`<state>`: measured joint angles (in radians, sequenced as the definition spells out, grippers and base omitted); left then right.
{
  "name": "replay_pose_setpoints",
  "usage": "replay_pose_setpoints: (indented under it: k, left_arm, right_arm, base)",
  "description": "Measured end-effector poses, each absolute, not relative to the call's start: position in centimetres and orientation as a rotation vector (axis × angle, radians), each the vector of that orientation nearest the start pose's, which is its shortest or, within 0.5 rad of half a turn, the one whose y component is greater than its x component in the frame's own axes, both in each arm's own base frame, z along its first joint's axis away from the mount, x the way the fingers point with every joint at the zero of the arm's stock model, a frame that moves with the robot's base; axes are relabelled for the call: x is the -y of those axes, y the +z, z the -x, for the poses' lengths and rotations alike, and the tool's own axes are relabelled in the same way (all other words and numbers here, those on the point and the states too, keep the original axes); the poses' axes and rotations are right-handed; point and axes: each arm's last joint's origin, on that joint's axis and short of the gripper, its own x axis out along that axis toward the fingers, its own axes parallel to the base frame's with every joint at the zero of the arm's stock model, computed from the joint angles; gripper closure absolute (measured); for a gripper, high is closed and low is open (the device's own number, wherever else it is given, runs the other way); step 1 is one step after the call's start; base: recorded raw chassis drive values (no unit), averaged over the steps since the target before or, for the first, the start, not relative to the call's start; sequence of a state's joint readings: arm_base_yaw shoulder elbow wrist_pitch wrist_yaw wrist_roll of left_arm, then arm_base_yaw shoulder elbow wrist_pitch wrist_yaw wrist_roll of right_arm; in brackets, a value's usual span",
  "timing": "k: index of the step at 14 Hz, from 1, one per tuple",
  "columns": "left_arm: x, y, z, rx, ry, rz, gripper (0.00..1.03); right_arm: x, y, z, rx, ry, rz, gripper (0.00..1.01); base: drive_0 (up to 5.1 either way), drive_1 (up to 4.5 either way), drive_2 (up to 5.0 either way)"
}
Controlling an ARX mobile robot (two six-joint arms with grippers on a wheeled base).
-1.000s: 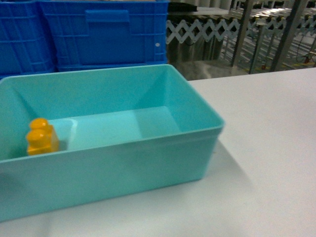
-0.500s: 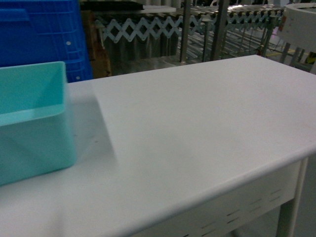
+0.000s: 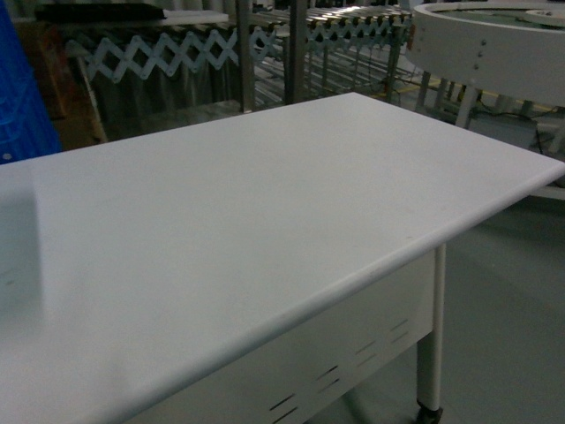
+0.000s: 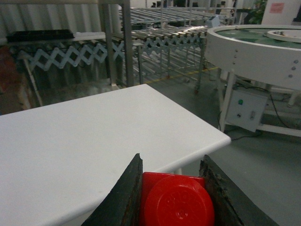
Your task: Pick red block from blue box to shelf
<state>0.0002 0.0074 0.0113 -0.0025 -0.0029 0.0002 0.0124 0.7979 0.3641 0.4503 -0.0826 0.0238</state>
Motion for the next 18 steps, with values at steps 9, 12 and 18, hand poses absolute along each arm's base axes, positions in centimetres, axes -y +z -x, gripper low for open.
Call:
replay_pose_setpoints:
  k: [9,12,18]
  left_arm:
    - [0.00,16.65,-9.75,0.001,0.000,0.000,0.05]
    - [0.00,16.64,-9.75,0.000,0.000,0.000,0.05]
    - [0.00,16.64,-9.75,0.000,0.002,0.000,0.05]
  right_arm:
    - [-0.47,24.61,-17.96,0.022,0.096,-0.023,0.73]
    - [-0.47,24.56,-17.98,0.017,0.096,-0.022,0.73]
    - [-0.45,24.59,-17.97,0.020,0.095,-0.021,0.73]
  base:
    - [1.9,-1.00,-5.5]
    - [2.0,-0.91,-5.5]
    - [2.0,-0.97,-5.6]
